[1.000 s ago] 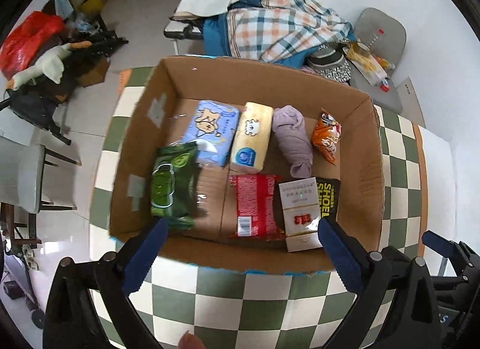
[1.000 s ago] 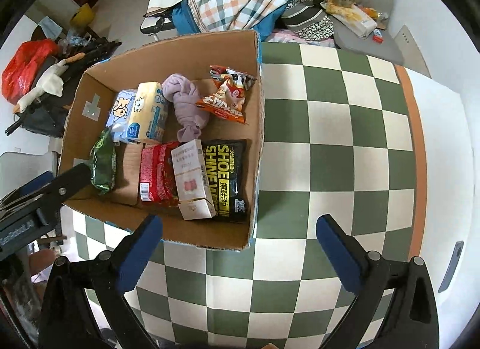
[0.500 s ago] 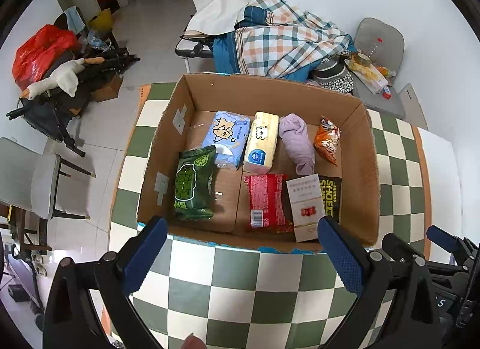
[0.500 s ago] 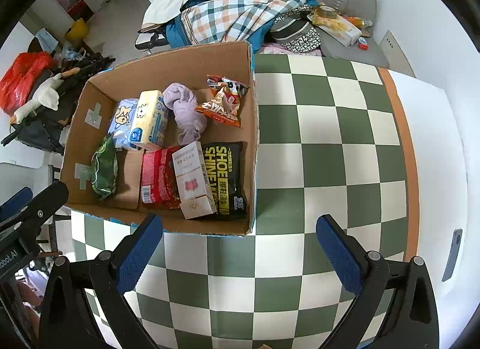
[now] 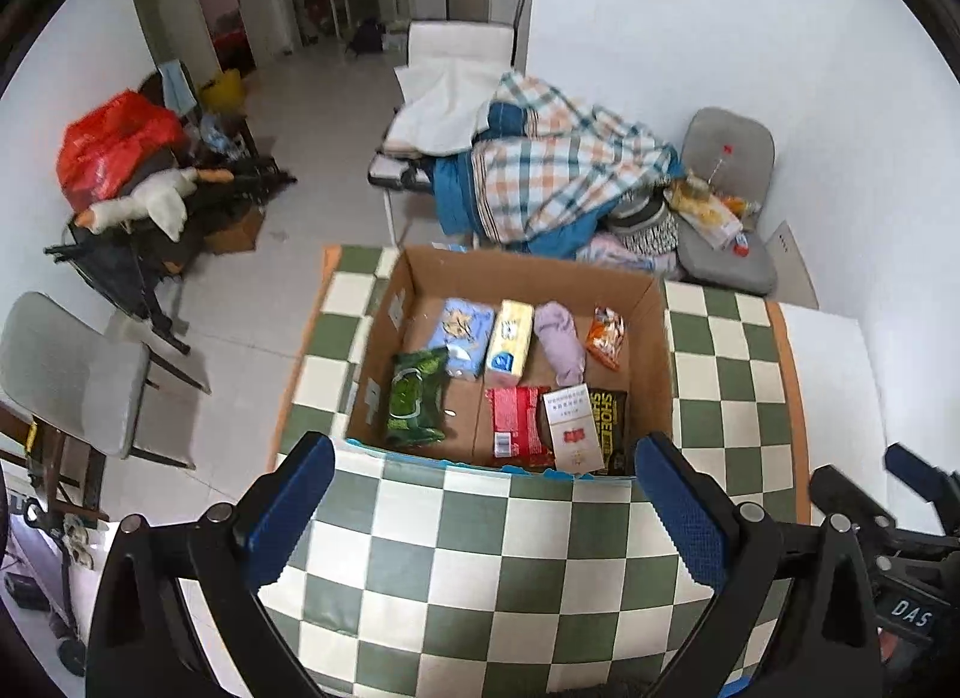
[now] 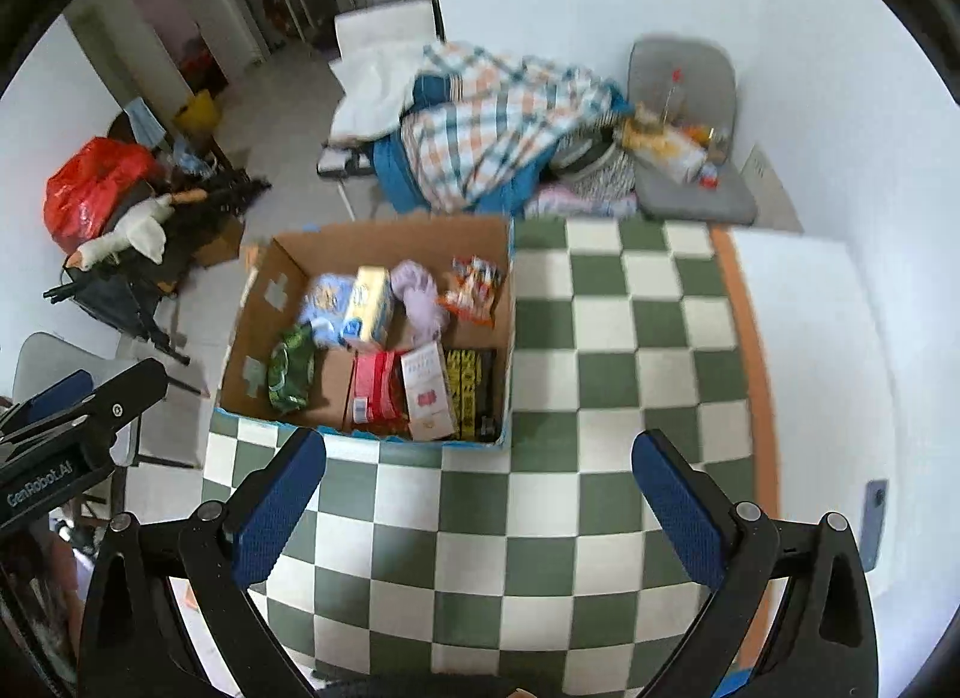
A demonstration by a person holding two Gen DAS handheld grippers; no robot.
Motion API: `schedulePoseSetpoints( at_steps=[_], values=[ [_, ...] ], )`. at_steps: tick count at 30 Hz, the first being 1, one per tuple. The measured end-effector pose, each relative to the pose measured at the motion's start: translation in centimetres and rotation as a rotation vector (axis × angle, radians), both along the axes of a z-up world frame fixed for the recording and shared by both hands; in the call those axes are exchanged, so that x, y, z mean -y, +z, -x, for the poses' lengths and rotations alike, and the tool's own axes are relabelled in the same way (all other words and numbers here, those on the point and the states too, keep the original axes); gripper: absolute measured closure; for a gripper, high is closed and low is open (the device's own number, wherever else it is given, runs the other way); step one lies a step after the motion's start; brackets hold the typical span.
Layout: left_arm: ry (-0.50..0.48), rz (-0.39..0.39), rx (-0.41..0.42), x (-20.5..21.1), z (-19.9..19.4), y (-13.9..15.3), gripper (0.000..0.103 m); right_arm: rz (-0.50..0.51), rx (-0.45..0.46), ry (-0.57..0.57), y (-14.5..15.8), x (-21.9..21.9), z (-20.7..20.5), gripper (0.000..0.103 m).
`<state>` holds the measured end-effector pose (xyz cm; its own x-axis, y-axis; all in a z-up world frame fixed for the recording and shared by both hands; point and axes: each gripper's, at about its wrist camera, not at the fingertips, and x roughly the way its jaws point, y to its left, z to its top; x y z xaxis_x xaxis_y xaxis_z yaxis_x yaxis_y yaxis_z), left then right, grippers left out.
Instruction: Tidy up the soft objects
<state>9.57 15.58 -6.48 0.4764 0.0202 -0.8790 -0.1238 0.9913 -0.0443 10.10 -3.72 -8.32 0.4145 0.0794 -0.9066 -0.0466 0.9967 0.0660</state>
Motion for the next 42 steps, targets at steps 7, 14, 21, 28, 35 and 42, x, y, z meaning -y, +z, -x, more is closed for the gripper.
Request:
schedulePoseSetpoints(
  at_steps=[7, 14, 21, 28, 35, 42],
  values=[
    [-0.004, -0.033, 0.049, 0.7, 3.3, 3.9, 0.000, 0.009, 0.077, -0.007, 5.8, 0.3, 3.6, 0.000],
    [-0.002, -0.035, 0.073, 0.6, 5.0, 5.9, 0.000, 0.018, 0.099, -0.011, 8.2, 0.6, 5.7, 0.000],
    [-0.002, -0.038, 0.086, 0.7, 5.6, 6.6, 0.000, 0.030, 0.127, -0.014, 9.8, 0.9, 6.6, 0.000],
    [-0.013, -0.043, 0.090, 1.1, 5.9, 7.1, 0.000, 0.034, 0.130, -0.015, 10.1, 0.8, 6.7, 0.000],
    [-0.022, -0.038, 0.086, 1.5, 5.8, 7.4, 0.000, 0.042, 0.137, -0.022, 10.5, 1.1, 6.5, 0.000],
    [-0.025, -0.034, 0.086, 1.7, 5.8, 7.0, 0.000, 0.056, 0.146, -0.021, 11.1, 1.5, 6.4, 0.000]
  ],
)
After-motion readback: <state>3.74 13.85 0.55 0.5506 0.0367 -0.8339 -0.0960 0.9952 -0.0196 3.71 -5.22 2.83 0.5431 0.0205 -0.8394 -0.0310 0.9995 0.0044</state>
